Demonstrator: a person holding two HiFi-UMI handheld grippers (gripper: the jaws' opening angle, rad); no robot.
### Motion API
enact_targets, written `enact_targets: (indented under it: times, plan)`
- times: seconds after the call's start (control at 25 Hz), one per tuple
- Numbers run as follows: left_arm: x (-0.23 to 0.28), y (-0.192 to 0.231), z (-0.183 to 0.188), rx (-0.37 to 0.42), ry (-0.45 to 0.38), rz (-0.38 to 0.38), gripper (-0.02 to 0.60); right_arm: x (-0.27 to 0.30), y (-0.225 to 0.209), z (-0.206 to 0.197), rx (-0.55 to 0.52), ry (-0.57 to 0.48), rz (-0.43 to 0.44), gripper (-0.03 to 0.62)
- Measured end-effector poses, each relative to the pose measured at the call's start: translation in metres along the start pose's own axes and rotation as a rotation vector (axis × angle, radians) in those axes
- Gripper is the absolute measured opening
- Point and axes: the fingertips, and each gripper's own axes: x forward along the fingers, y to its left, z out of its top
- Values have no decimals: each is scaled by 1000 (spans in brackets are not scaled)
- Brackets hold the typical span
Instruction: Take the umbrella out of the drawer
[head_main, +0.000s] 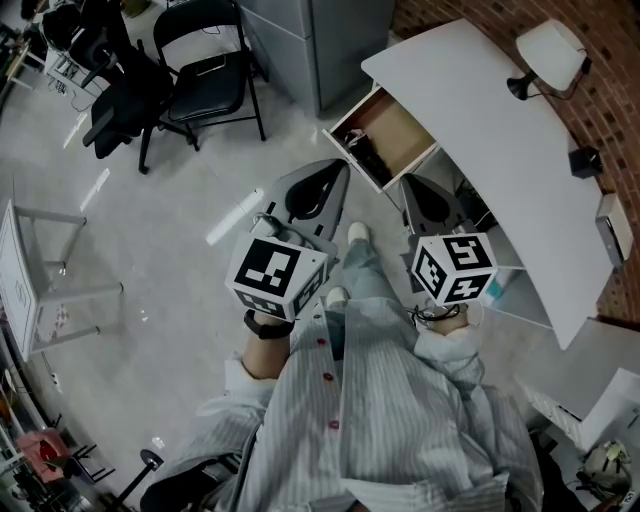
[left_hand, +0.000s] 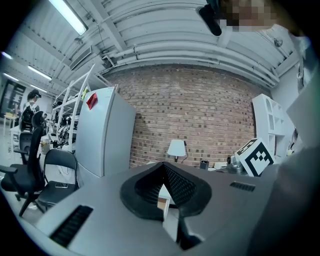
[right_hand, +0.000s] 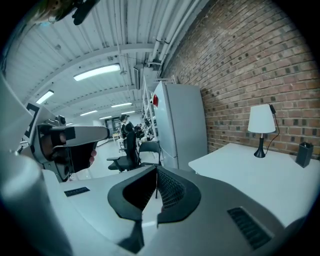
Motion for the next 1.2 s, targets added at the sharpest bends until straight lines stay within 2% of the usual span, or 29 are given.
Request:
enact_targets:
  times: [0.68,1.2]
  plan:
    - [154,70,26,0,21,15,9,121,-98,59,-31,55,42,35]
    - [198,114,6,-61,59,74,9,186,-107,62,-55,120,122,35]
